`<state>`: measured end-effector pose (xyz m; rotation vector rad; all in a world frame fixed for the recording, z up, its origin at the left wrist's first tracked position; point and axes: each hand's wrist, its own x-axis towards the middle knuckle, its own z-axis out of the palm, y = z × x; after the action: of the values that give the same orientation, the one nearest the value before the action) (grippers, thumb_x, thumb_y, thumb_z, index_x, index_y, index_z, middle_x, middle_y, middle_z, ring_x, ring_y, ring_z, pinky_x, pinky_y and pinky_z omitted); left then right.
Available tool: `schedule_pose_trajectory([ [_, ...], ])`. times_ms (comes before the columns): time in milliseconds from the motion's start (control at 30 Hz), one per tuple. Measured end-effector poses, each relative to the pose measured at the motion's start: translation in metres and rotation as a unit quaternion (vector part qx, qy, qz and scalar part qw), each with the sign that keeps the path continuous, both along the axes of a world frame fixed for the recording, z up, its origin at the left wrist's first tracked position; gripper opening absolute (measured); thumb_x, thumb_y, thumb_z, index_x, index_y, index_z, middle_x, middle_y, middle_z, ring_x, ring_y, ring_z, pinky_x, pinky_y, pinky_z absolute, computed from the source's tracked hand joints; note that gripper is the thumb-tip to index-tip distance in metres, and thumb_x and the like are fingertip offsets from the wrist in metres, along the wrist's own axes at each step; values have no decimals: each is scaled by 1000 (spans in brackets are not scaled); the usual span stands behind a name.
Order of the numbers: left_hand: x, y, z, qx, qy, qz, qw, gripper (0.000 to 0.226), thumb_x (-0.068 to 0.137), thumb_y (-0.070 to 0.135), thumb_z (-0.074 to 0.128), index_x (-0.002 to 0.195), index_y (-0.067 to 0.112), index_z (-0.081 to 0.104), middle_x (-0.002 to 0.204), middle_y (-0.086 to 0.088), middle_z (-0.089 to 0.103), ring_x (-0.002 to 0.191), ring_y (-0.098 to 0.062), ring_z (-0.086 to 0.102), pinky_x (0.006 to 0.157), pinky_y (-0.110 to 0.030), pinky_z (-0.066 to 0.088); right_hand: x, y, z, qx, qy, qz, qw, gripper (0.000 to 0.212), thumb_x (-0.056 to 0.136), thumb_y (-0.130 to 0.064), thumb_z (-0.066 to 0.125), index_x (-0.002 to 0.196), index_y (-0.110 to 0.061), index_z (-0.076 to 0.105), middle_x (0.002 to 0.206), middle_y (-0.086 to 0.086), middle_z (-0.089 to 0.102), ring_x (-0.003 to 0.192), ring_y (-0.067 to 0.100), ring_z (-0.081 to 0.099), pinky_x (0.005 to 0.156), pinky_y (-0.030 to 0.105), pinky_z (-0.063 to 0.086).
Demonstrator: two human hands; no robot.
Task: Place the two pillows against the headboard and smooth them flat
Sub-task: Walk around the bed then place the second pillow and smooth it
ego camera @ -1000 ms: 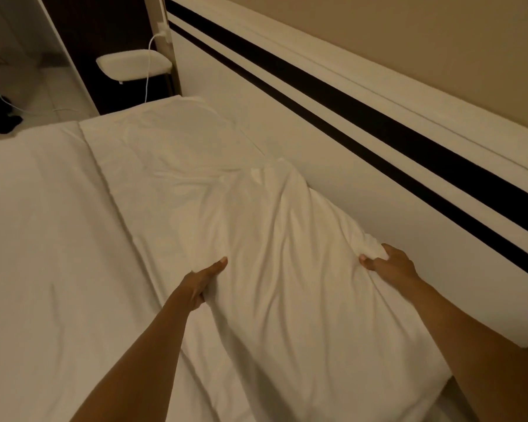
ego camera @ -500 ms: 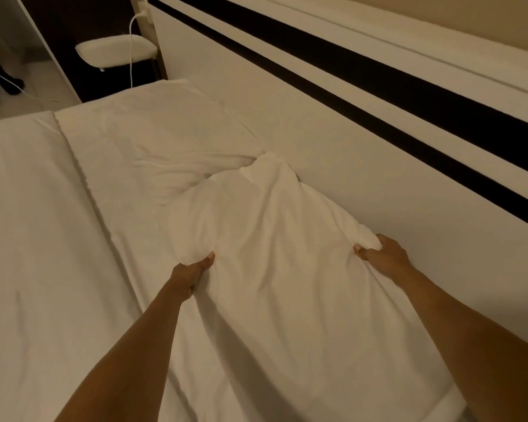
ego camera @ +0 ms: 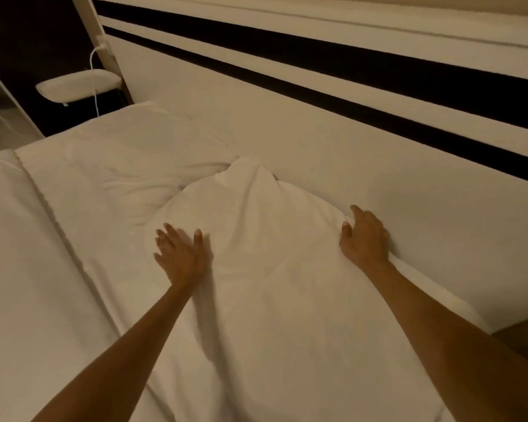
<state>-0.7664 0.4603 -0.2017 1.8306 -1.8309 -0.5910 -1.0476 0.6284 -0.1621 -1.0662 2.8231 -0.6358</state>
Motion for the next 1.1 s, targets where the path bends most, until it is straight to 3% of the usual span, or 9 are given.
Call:
schedule_pose_trajectory([
  [67,-28,-11,12,-43,-11,-129,991,70,101,46,32,157,10,10,165,-12,5,153,-28,4,121,-48,4,11,-6,1,-13,8,-4,1000,52,100,-31,38,150,-15,32,153,17,34,141,34,30,115,45,23],
  [200,-94,-15,25,-62,-74,-365,926,60,104,41,25,157,16,12,166,-5,1,153,-22,0,122,-44,3,38,-17,-9,-6,4,-22,1000,54,102,-33,28,154,-16,23,162,12,17,150,27,13,120,46,10],
  [433,-154,14,8,-39,-161,-526,834,53,105,36,16,157,24,13,166,-1,4,153,-20,1,122,-43,3,68,-17,-37,48,-7,-25,999,55,102,-35,15,156,-23,12,164,4,10,151,21,6,121,46,3],
  [767,-149,-37,-24,-96,-186,-508,836,54,102,47,18,155,34,18,165,3,10,153,-16,8,122,-41,6,63,34,-69,66,-17,-141,988,59,100,-43,9,156,-22,13,164,3,9,152,19,5,122,43,0],
  [900,-136,-65,-18,-76,-218,-480,846,59,100,54,20,155,33,16,165,2,9,153,-18,10,122,-44,8,58,56,-67,71,-16,-157,985,58,101,-42,10,155,-24,15,164,4,11,151,21,7,122,43,0],
  [1100,-77,-116,5,-68,-372,-361,852,65,100,53,15,156,20,17,165,-5,11,152,-24,11,120,-51,9,56,105,-55,129,-34,-227,965,59,101,-41,11,156,-19,14,164,6,9,151,23,4,120,50,-2],
])
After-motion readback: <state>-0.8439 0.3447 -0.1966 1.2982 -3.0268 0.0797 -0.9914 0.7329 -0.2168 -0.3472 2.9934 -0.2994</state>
